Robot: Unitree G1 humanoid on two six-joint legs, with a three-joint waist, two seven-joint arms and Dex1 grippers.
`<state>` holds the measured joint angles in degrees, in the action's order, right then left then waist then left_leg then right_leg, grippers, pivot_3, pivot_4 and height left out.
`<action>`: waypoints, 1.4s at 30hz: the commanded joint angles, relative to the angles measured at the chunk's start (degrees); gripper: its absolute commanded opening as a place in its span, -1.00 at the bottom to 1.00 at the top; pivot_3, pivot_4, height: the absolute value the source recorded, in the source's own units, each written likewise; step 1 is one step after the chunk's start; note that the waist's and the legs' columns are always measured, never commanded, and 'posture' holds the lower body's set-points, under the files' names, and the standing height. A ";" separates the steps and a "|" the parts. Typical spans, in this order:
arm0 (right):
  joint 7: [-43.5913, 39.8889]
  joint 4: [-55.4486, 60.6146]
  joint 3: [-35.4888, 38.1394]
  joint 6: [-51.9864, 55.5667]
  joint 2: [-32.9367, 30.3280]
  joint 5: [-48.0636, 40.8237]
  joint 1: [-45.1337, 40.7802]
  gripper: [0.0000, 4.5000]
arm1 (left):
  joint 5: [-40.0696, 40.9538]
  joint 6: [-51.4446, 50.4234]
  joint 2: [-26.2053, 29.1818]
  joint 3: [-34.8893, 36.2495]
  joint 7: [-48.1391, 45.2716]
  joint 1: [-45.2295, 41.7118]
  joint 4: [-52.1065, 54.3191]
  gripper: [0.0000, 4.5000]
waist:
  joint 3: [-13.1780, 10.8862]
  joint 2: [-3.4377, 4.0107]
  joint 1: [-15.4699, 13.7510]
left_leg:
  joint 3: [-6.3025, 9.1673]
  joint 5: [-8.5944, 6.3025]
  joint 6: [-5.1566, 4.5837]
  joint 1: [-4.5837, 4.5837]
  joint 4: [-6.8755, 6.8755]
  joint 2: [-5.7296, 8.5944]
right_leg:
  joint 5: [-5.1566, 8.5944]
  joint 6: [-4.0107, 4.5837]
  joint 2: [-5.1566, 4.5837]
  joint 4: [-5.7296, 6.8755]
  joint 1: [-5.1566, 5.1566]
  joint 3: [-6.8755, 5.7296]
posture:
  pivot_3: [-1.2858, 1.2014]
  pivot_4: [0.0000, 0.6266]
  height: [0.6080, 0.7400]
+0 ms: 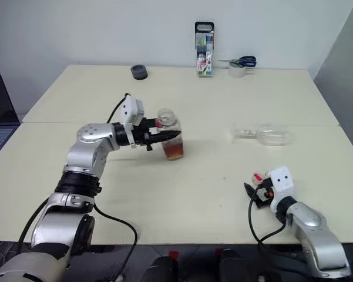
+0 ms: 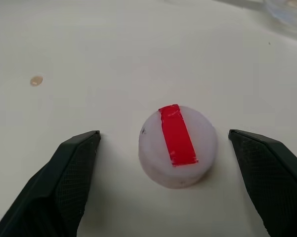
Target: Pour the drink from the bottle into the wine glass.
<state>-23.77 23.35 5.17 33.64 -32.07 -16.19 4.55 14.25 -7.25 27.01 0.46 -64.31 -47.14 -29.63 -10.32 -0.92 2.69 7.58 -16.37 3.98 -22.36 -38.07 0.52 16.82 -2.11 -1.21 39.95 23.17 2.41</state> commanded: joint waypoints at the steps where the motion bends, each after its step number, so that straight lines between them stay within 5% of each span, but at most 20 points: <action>1: -6.72 4.75 1.87 -0.53 -7.10 -0.17 -0.49 1.00 | -1.50 1.20 2.50 3.83 7.83 0.19 0.15 -0.19 | 0.00 0.00 0.03 | -0.01 0.00 0.00 0.00 0.00 0.00 | 0.00 0.00 0.00 -0.01 0.00 0.00 | 0.03 -0.52 1.00; 7: -15.21 10.82 -0.92 1.43 -10.51 -7.99 -9.45 1.00 | -1.57 -0.86 4.69 7.97 17.40 2.73 0.69 -0.19 | -0.01 -0.01 0.64 | 0.01 0.00 -0.01 0.03 0.03 -0.12 | 0.00 0.00 0.08 0.00 0.01 -0.03 | 0.03 -0.52 1.00; 18: -8.72 0.91 -16.38 6.65 8.47 -6.32 -35.49 1.00 | -2.18 -4.69 7.03 12.14 30.97 5.47 1.09 -0.19 | 0.01 -0.10 0.32 | 0.08 0.13 0.24 -0.03 0.00 -0.02 | -0.01 0.01 -0.07 0.01 0.08 -0.08 | 0.03 -0.52 1.00; 36: -11.05 -1.93 -19.81 5.66 12.21 -4.01 -39.17 1.00 | -0.22 -4.92 3.82 14.16 36.73 9.60 1.26 -0.19 | 0.11 -0.12 0.57 | 0.04 0.13 0.23 0.06 0.01 -0.06 | -0.01 0.02 -0.06 0.08 0.09 -0.07 | 0.03 -0.52 1.00; 37: -11.05 -1.76 -19.84 5.78 12.33 -3.97 -39.14 1.00 | -0.21 -4.81 3.81 14.16 36.94 9.76 1.26 0.13 | 0.11 -0.12 0.58 | 0.03 0.13 0.23 0.08 0.02 -0.06 | -0.01 0.02 -0.06 0.08 0.09 -0.06 | 0.03 -0.52 1.00; 42: -11.17 -0.84 -20.12 6.30 12.74 -4.13 -38.84 1.00 | 0.05 -3.74 3.84 14.21 37.14 10.39 0.87 0.82 | 0.11 -0.12 0.58 | 0.02 0.12 0.22 0.11 0.04 -0.06 | -0.01 0.02 -0.06 0.08 0.08 -0.06 | 0.03 -0.52 1.00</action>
<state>-34.72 19.95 -14.86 40.39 -19.82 -20.18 -33.21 14.46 -12.04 30.47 14.07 -27.54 -36.09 -29.77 -10.21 -1.04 3.27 7.61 -16.25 4.20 -22.26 -38.03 0.46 16.80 -2.09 -1.27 40.03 23.25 2.33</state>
